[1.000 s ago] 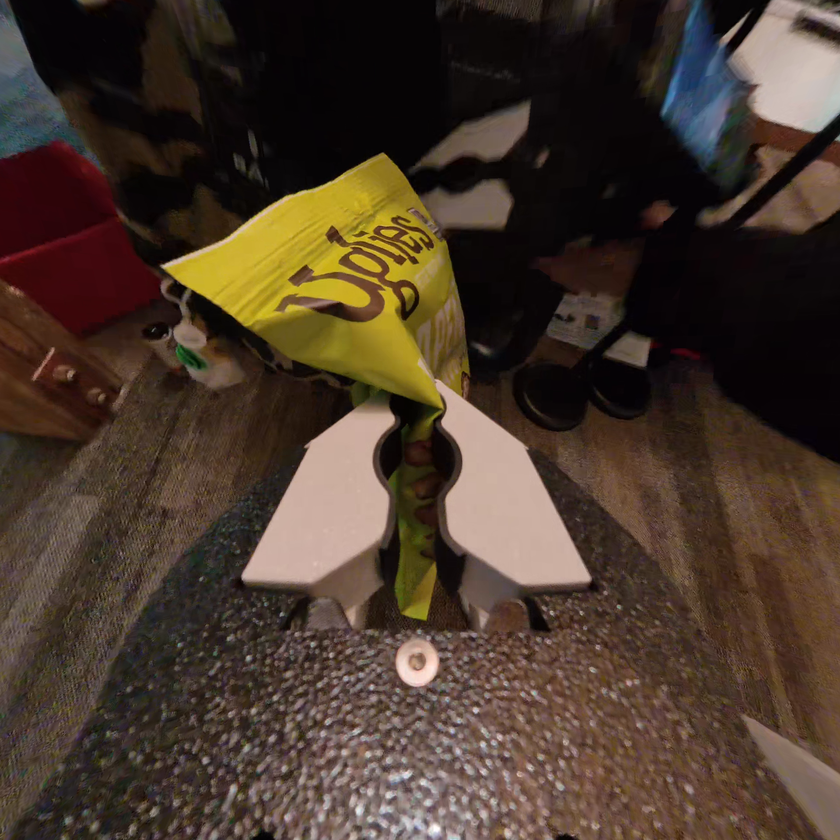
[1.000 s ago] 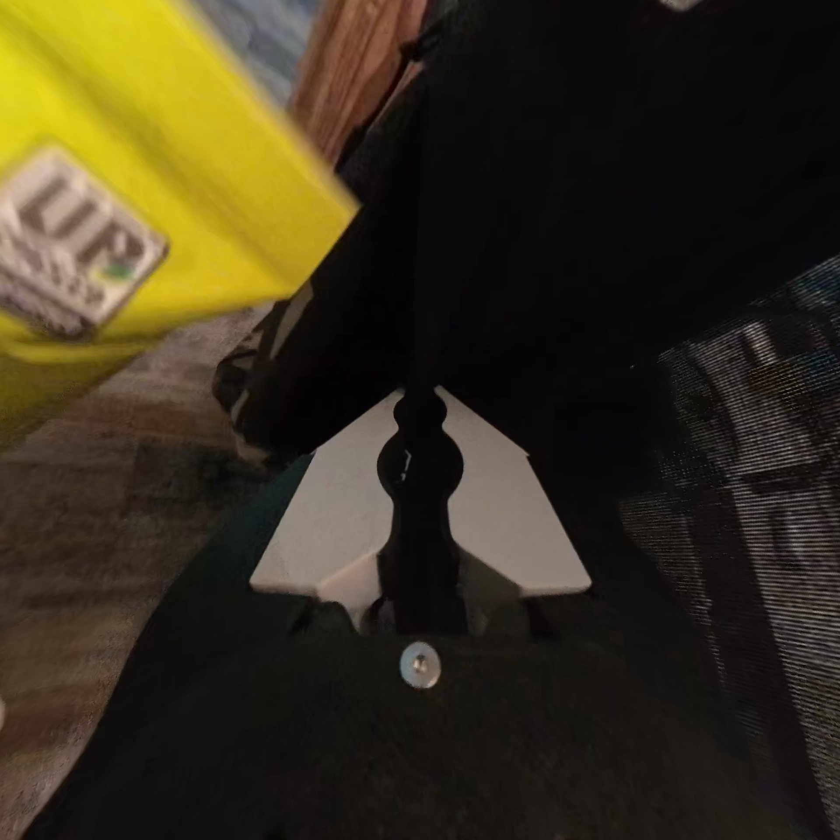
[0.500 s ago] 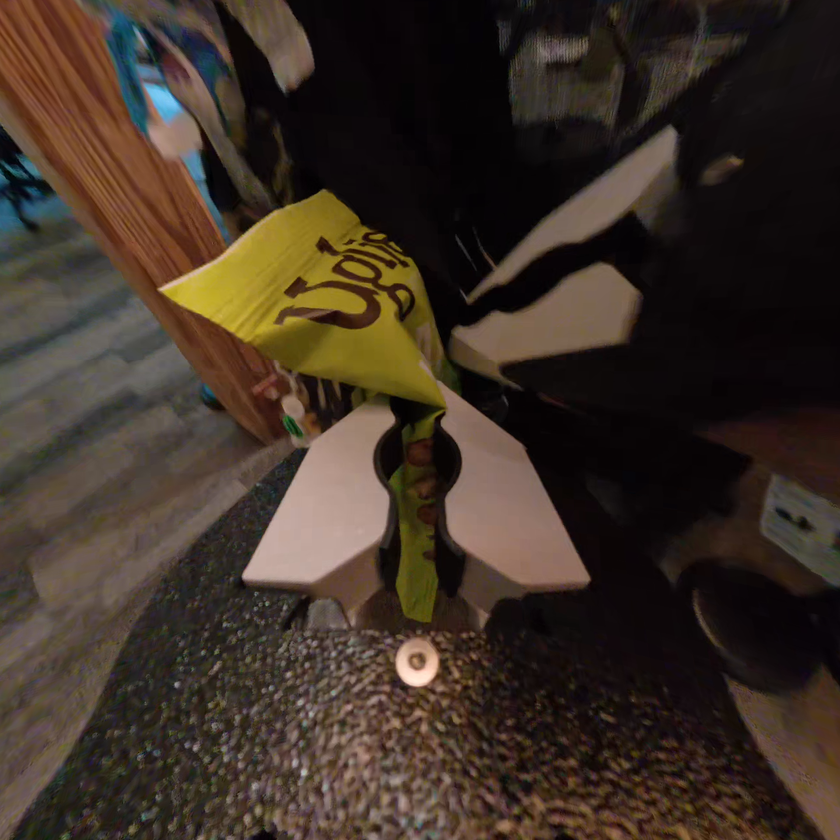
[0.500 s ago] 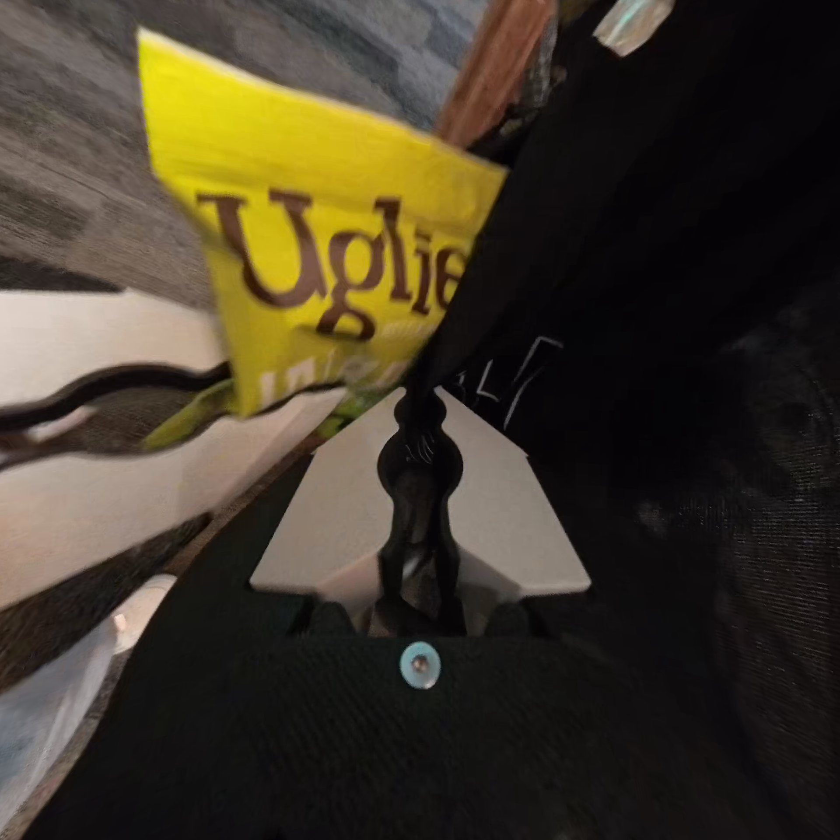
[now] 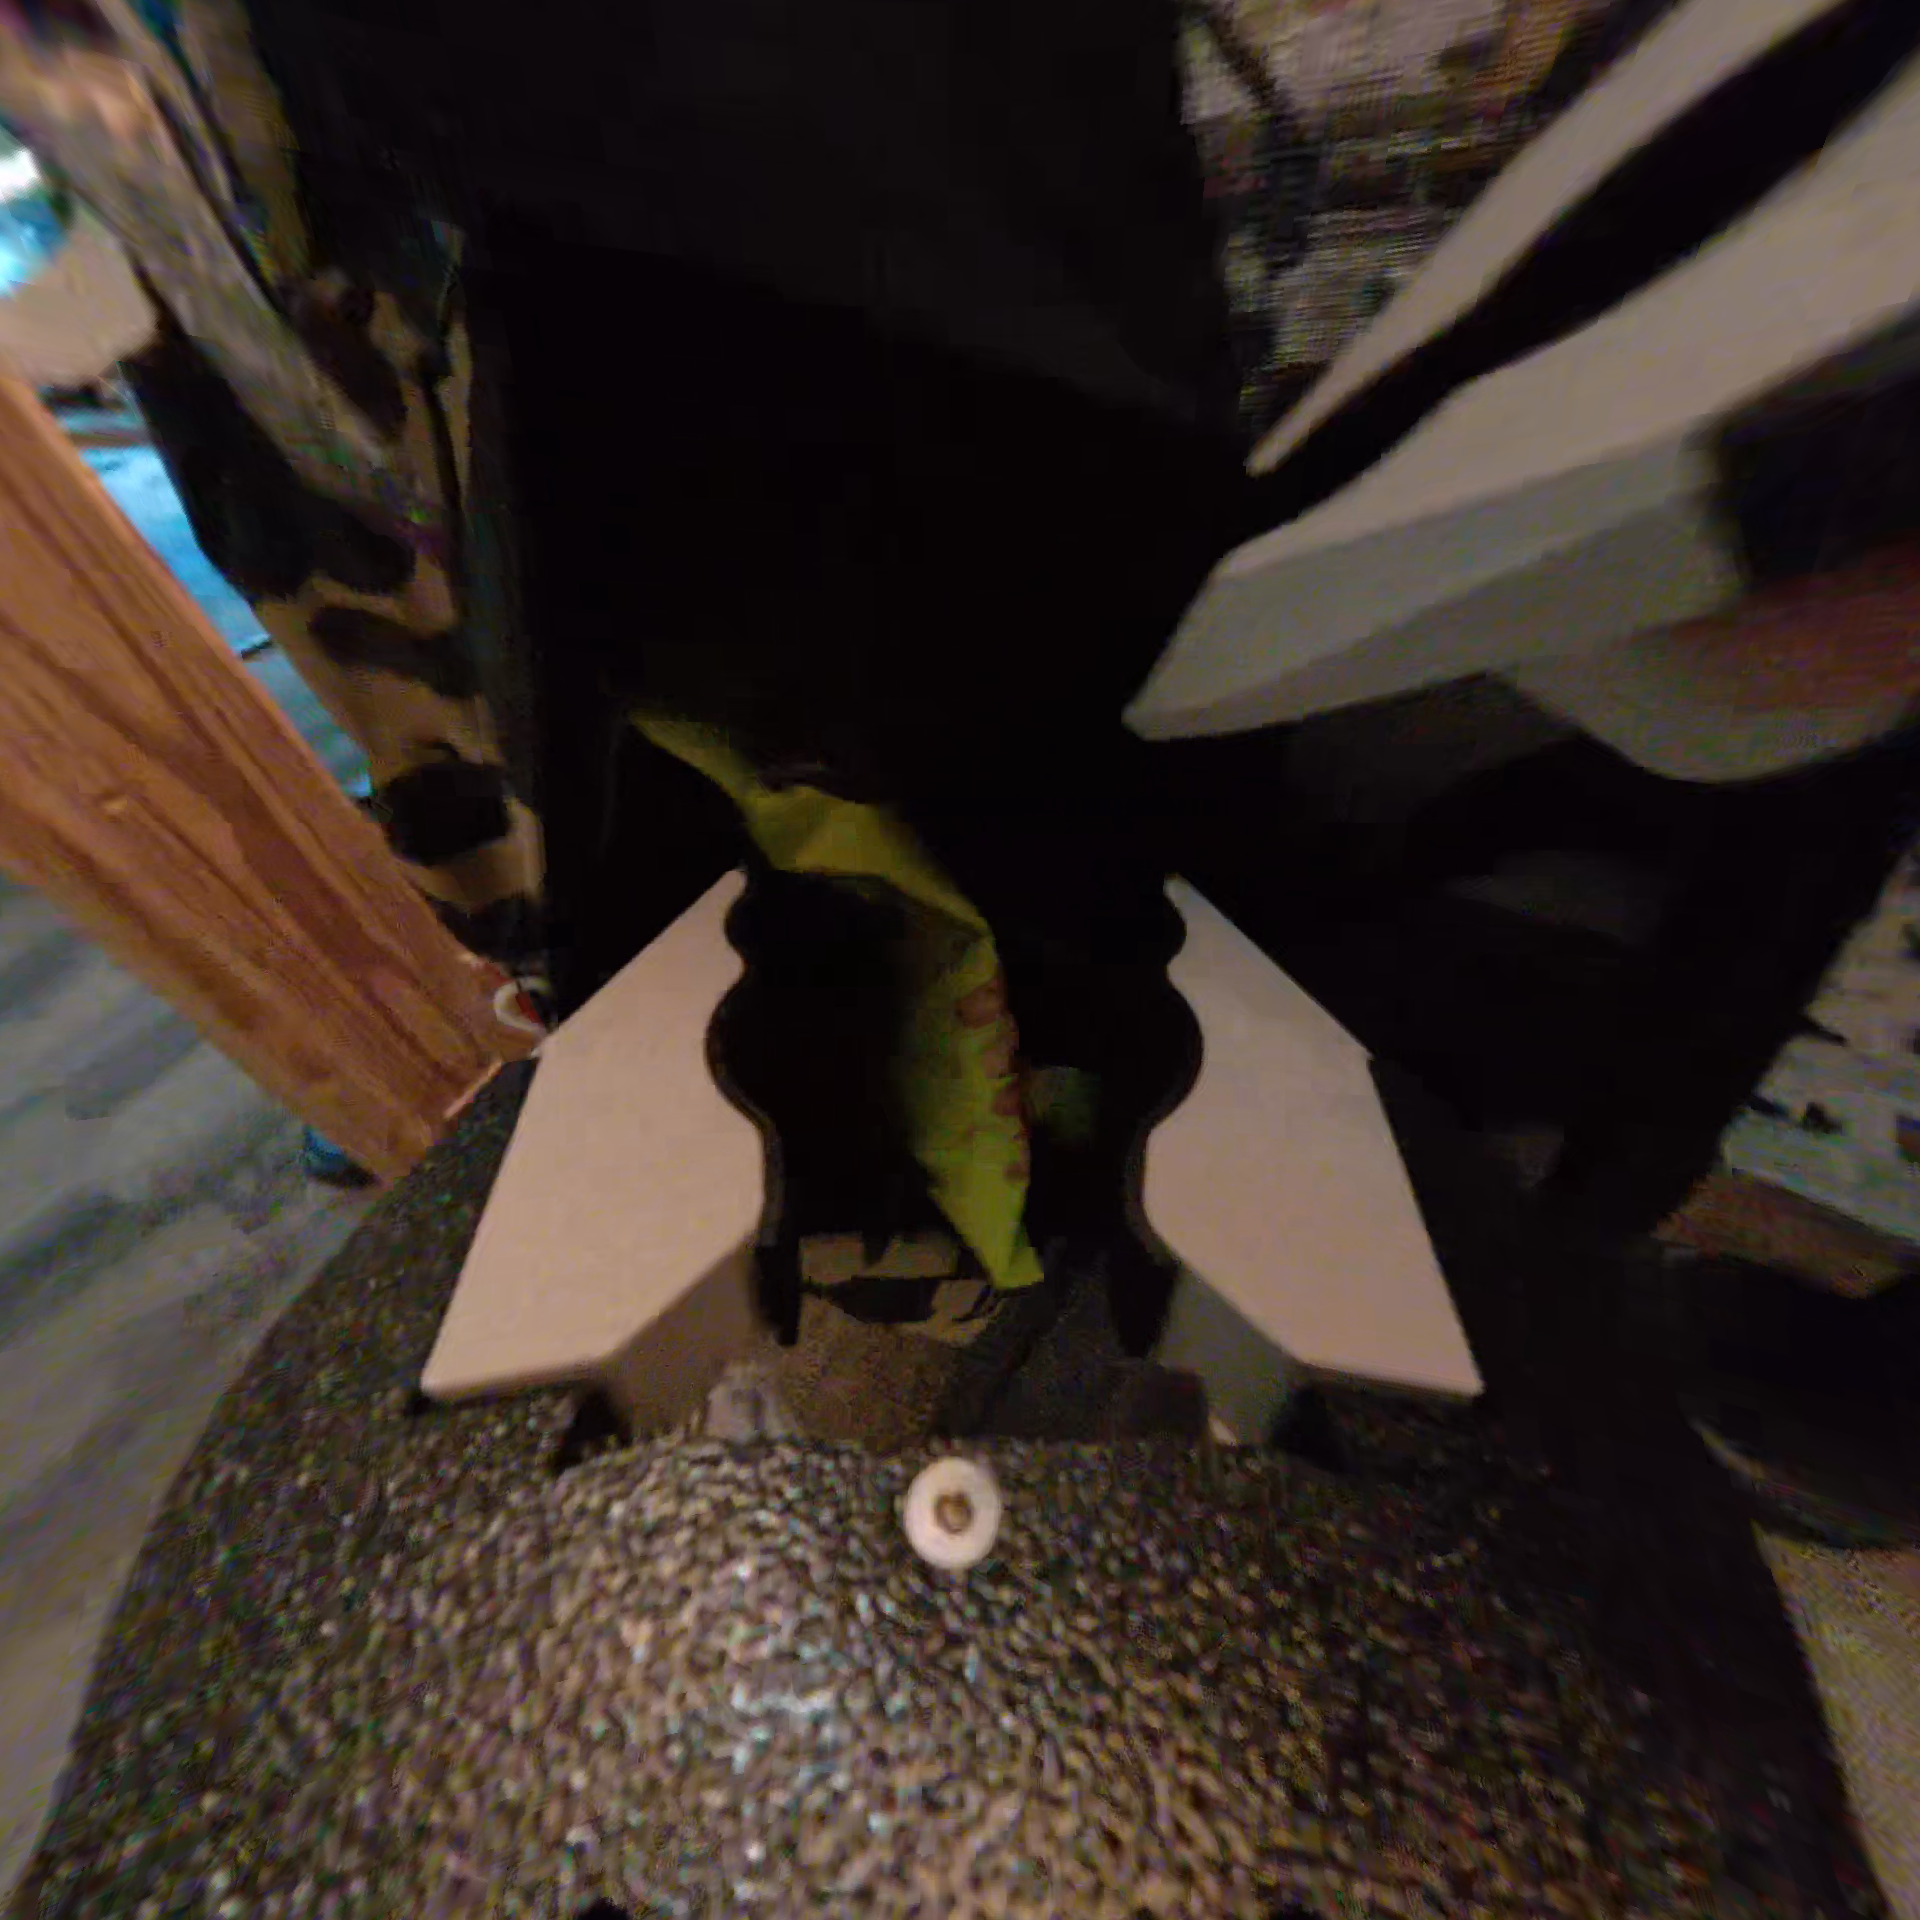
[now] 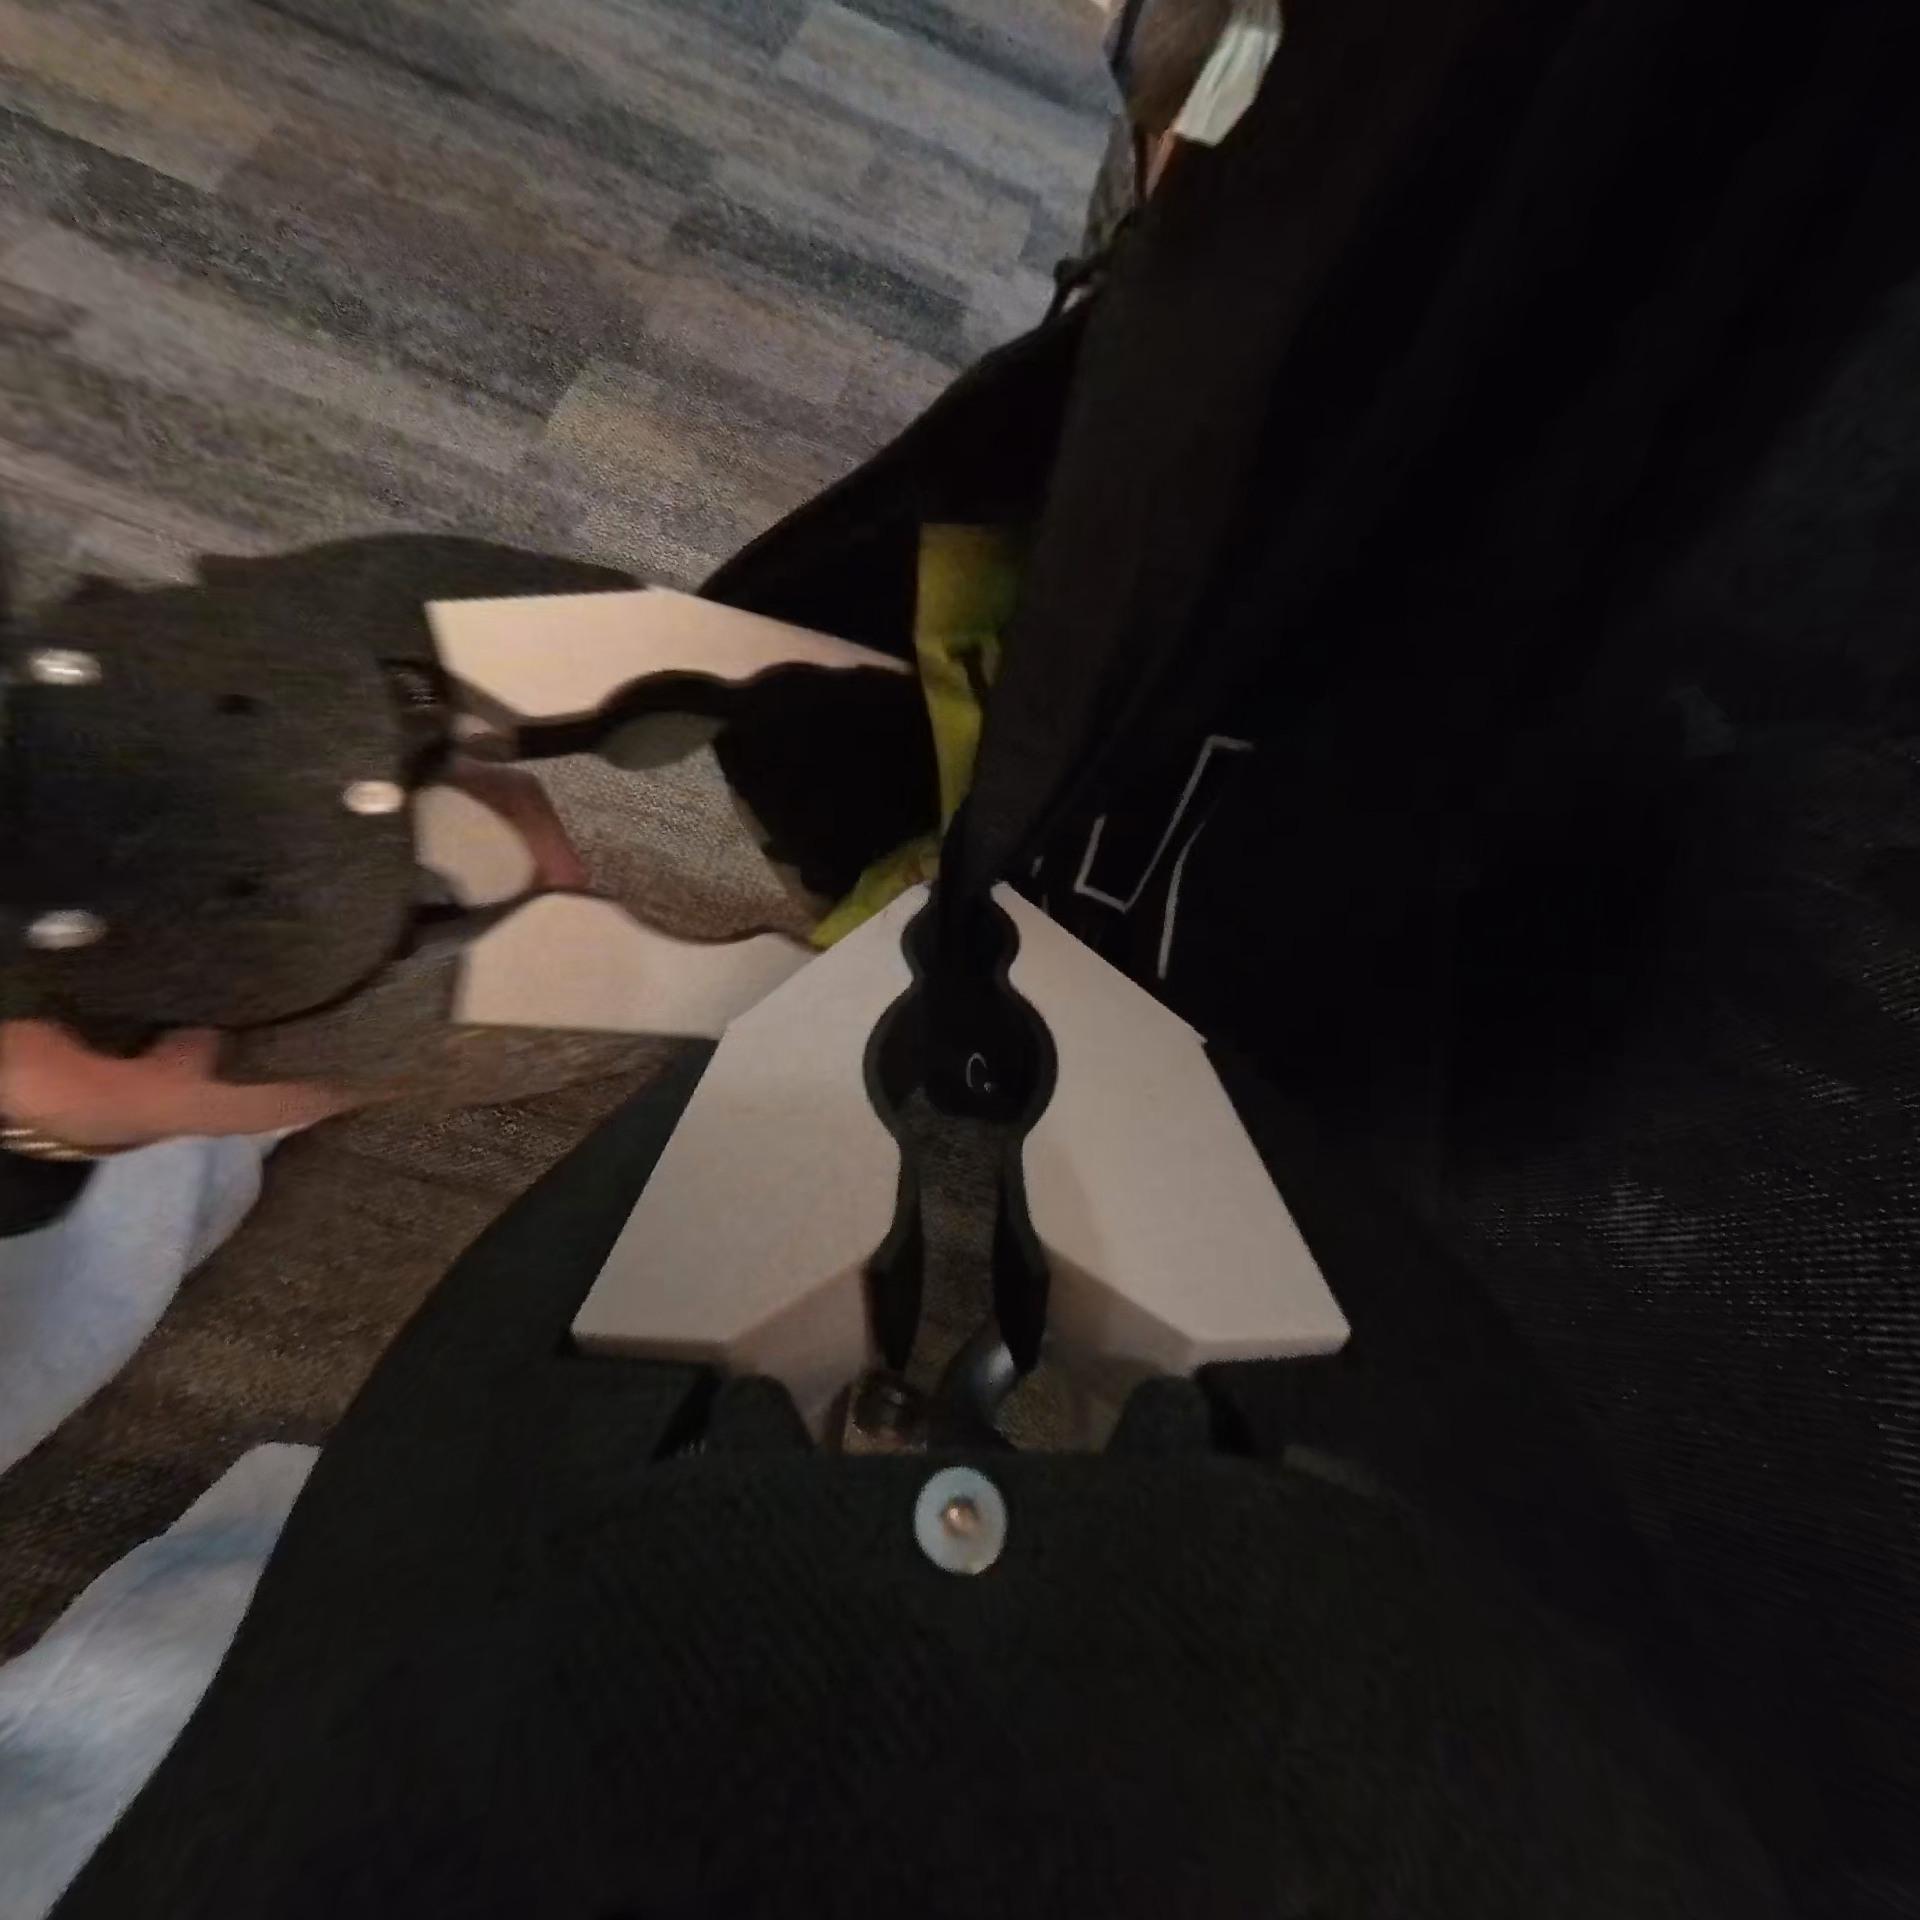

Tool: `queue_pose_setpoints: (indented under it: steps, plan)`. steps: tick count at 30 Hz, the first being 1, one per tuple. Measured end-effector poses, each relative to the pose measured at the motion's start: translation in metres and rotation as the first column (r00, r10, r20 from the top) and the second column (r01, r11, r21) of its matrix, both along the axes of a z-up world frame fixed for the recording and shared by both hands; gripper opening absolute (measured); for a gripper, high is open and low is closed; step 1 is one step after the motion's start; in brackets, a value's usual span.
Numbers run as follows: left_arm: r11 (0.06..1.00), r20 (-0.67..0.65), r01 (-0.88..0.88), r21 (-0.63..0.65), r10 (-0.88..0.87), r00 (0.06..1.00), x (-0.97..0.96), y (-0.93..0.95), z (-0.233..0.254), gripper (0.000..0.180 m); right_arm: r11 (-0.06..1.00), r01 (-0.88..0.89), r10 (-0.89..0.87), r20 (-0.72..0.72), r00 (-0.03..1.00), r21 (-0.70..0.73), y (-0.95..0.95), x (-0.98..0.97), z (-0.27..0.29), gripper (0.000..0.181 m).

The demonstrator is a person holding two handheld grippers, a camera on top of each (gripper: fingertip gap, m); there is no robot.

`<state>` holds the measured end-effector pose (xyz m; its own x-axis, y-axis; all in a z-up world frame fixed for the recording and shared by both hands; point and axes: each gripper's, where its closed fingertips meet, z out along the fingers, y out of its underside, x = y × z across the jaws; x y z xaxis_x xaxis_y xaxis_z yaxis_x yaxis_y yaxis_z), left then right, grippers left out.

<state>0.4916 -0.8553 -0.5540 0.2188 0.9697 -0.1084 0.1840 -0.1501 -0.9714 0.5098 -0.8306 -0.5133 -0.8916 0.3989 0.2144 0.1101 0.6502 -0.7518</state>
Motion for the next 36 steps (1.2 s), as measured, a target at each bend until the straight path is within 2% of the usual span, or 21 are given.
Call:
queue_pose_setpoints:
  steps: [3, 5, 8, 14, 17, 20, 24, 26, 29, 32, 36]
  plan:
    - [0.993, -0.053, 0.12, 0.013, -0.119, 0.991, 0.032, 0.003, 0.023, 0.068, 0.999, 0.046, -0.046, 0.019, 0.999, -0.012, -0.001, -0.001, -0.003, 0.003]
    - [0.986, -0.078, 0.16, 0.041, -0.157, 0.985, 0.047, -0.005, 0.037, 0.069, 0.991, 0.117, -0.113, 0.063, 0.992, -0.07, -0.005, 0.0, -0.005, 0.003]
    - [0.977, -0.049, 0.207, 0.057, -0.205, 0.978, 0.063, -0.023, 0.05, 0.073, 0.968, 0.233, -0.225, 0.086, 0.971, -0.094, -0.004, -0.002, -0.009, 0.003]
    - [0.933, -0.023, 0.336, 0.129, -0.336, 0.942, 0.09, -0.114, 0.128, 0.072, 0.904, 0.415, -0.404, 0.114, 0.908, -0.102, -0.003, -0.001, -0.011, 0.003]
    - [0.925, 0.053, 0.368, 0.09, -0.374, 0.926, 0.072, -0.182, 0.163, 0.072, 0.885, 0.462, -0.454, 0.113, 0.884, -0.058, -0.01, 0.0, -0.014, 0.004]
    - [0.916, 0.124, 0.377, 0.136, -0.393, 0.911, 0.03, -0.241, 0.196, 0.072, 0.868, 0.495, -0.487, 0.122, 0.865, -0.039, -0.019, 0.009, -0.015, 0.017]
    - [0.922, 0.127, 0.356, 0.154, -0.376, 0.918, -0.064, -0.286, 0.235, 0.073, 0.792, 0.606, -0.593, 0.146, 0.792, -0.069, -0.014, 0.037, -0.018, 0.036]
    - [0.925, 0.123, 0.346, 0.156, -0.366, 0.923, -0.121, -0.292, 0.245, 0.074, 0.716, 0.69, -0.671, 0.173, 0.722, -0.105, -0.005, 0.054, -0.027, 0.049]
    - [0.919, 0.105, 0.336, 0.204, -0.362, 0.926, -0.207, -0.284, 0.255, 0.076, 0.543, 0.835, -0.787, 0.29, 0.544, -0.093, 0.007, 0.076, -0.065, 0.072]
    - [0.919, 0.099, 0.336, 0.204, -0.361, 0.927, -0.286, -0.268, 0.259, 0.077, 0.377, 0.924, -0.86, 0.349, 0.372, -0.056, 0.011, 0.081, -0.097, 0.075]
    - [0.915, 0.166, 0.374, 0.148, -0.396, 0.903, -0.39, -0.232, 0.247, 0.084, 0.045, 0.996, -0.888, 0.454, 0.073, -0.071, 0.011, 0.069, -0.108, 0.081]
